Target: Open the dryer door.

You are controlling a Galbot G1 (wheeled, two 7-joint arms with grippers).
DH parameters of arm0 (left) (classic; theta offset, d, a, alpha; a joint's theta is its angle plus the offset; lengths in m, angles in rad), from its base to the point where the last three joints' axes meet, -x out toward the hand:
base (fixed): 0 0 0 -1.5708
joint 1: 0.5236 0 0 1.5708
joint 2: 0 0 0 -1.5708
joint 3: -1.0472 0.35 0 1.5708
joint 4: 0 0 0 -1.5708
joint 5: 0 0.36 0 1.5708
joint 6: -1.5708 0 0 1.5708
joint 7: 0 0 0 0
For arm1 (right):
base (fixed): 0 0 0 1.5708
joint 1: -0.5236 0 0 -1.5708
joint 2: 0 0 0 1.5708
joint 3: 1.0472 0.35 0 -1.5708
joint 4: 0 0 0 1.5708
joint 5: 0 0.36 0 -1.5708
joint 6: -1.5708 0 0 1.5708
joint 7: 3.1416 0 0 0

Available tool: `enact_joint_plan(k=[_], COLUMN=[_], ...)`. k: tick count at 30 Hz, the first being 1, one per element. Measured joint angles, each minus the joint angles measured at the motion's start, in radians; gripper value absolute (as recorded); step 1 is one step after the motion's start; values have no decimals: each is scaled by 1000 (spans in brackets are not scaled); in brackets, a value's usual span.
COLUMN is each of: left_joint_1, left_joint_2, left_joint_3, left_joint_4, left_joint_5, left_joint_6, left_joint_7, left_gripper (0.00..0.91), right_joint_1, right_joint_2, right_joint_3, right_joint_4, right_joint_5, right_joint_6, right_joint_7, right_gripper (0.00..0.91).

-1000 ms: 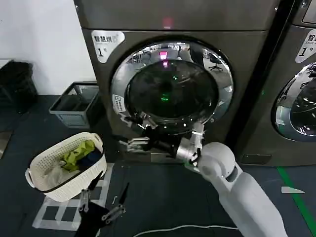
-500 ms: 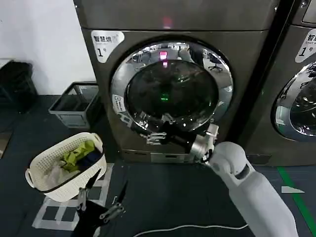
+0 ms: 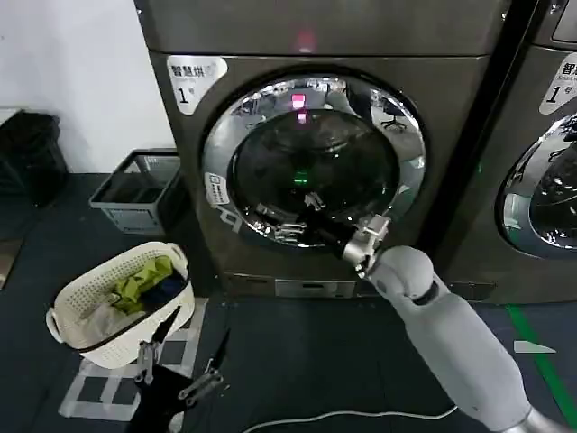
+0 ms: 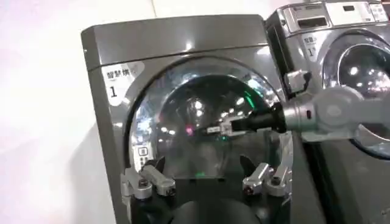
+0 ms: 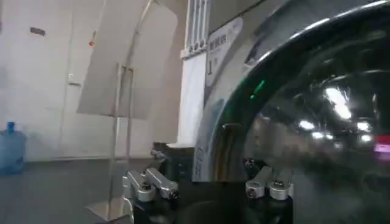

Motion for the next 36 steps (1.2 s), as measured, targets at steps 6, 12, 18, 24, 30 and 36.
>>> enact_joint_plan(k=[6,12,18,24,30,36], left_joint_1=[1,2,3,3,4,5], left_joint_2=[2,3,0,0,0,0], left_joint_3=[-2,-2,-2,-2,-2,-2], left_joint_4=[-4,-4,-4,-2,-1,-1], left_joint_5=[0,0,0,0,0,0], left_joint_6=[0,-1,-2,-3,-4,-5], left_joint_7=[-1,-1,-1,-1,-1,-1], left_gripper=[907,907,907,907,907,907], right_joint_1=[28,56,76,102,124,141], right_joint_2=[17,30,45,64,81,99], right_joint_3=[-25,-48,-67,-97,-126,-153], right_joint_4=[-43,-83,-113,-148,-170,-188], right_joint_5=[-9,-12,-24,-34,-38,-51], right_joint_6=[16,22,28,33,33,31], right_joint_7=[7,13,22,37,59,80], right_gripper=[907,907,907,907,907,907])
